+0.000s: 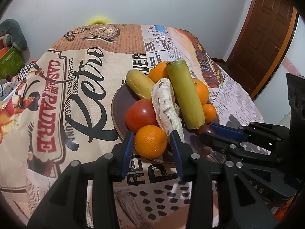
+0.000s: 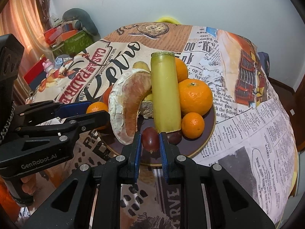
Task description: Organize fruits
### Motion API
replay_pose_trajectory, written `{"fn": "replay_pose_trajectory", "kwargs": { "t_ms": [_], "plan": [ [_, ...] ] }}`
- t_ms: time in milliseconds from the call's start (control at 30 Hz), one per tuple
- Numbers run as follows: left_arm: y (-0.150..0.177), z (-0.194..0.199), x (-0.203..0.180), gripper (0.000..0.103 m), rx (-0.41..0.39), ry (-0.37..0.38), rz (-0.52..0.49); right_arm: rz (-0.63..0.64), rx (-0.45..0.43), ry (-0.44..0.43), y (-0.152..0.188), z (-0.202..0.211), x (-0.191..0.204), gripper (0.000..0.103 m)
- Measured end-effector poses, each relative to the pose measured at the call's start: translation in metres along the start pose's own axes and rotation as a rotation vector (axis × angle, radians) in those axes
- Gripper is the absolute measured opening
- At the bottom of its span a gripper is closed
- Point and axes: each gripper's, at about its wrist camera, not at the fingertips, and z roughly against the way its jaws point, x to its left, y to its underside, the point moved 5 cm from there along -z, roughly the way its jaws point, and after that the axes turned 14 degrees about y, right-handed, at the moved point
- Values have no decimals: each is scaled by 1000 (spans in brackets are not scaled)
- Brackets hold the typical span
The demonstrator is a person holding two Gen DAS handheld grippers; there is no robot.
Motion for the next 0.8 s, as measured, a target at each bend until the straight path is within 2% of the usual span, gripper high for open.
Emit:
{"fn": "replay_pose_trajectory", "kwargs": {
  "t_ms": [133,200,267,400,633,800],
  "plan": [
    [-1,5,-2,43,-11,-5,-7,0,8,-1,0,-1,0,19],
    [-1,9,-4,44,-18,-15,-13,-3,-3,5,-1,2,-1,26],
    [-2,13,-5,44,-30,-26,-15,-9,-16,10,-2,6,-3,30],
    [-3,28,-9,44,-55,-29,-12,-24,-42,13,-6,21,-7,30],
    [-16,80,-31,44,-160,-39,-44,-46,-148,38,-19,77,-15,30],
    [-24,135,-62,44,-262,-53,-98,-60,-267,56,-28,137,-16,30]
  ]
}}
